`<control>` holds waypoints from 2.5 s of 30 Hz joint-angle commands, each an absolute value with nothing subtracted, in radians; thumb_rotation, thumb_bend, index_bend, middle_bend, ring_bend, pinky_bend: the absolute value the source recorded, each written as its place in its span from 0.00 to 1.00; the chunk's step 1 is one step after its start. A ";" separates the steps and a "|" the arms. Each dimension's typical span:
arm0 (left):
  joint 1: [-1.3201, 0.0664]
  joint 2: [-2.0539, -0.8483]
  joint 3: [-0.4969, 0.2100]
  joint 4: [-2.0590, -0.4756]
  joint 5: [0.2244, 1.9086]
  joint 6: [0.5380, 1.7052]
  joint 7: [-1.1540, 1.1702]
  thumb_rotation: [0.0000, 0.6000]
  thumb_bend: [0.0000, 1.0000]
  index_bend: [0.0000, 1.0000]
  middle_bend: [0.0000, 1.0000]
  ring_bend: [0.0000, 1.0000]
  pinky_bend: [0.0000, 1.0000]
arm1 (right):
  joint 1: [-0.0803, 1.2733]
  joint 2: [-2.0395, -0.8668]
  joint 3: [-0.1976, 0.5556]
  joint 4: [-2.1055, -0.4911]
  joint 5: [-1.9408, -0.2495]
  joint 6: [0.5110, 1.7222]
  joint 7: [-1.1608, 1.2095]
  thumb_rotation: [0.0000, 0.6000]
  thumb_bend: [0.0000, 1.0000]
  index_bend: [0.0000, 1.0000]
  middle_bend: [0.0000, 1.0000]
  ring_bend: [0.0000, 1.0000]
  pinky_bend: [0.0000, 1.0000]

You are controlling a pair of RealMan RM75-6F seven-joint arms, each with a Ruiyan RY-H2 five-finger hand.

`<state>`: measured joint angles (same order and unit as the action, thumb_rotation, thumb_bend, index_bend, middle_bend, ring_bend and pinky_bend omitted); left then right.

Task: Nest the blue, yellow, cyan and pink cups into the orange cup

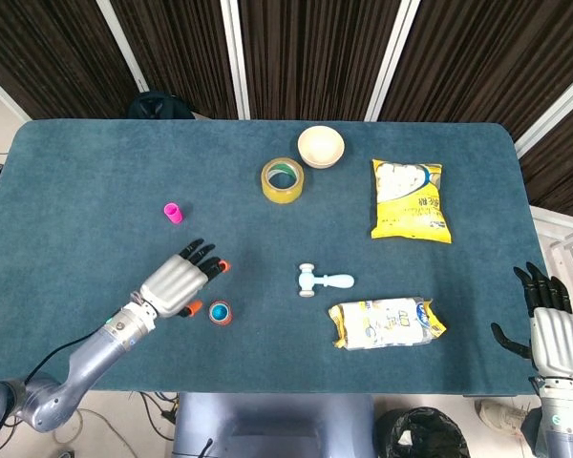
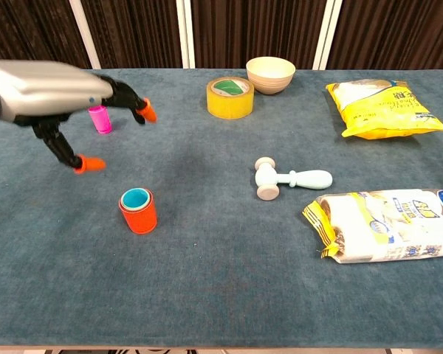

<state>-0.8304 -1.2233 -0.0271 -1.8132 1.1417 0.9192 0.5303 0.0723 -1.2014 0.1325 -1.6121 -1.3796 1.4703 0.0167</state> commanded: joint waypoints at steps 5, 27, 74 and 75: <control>-0.814 -1.251 -0.092 -1.606 1.105 0.975 0.492 1.00 0.28 0.15 0.18 0.00 0.00 | 0.073 -1.204 0.130 -1.612 -1.379 1.467 0.010 1.00 0.32 0.11 0.04 0.10 0.00; -0.915 -1.428 -0.190 -1.203 0.891 0.773 0.394 1.00 0.27 0.21 0.18 0.00 0.00 | 0.092 -1.236 0.143 -1.552 -1.331 1.420 0.005 1.00 0.32 0.11 0.04 0.10 0.00; -0.951 -1.726 -0.157 -0.670 1.078 0.601 0.159 1.00 0.30 0.39 0.19 0.00 0.00 | 0.110 -1.284 0.142 -1.478 -1.290 1.373 -0.030 1.00 0.32 0.11 0.04 0.10 0.00; -0.951 -1.727 -0.157 -0.668 1.082 0.602 0.157 1.00 0.30 0.39 0.19 0.00 0.00 | 0.110 -1.284 0.142 -1.479 -1.290 1.372 -0.029 1.00 0.32 0.11 0.04 0.10 0.00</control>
<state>-0.9509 -1.7256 -0.1569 -0.6698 1.0801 0.6011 0.1586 0.1102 -1.2842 0.1419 -1.4785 -1.2900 1.3727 -0.0293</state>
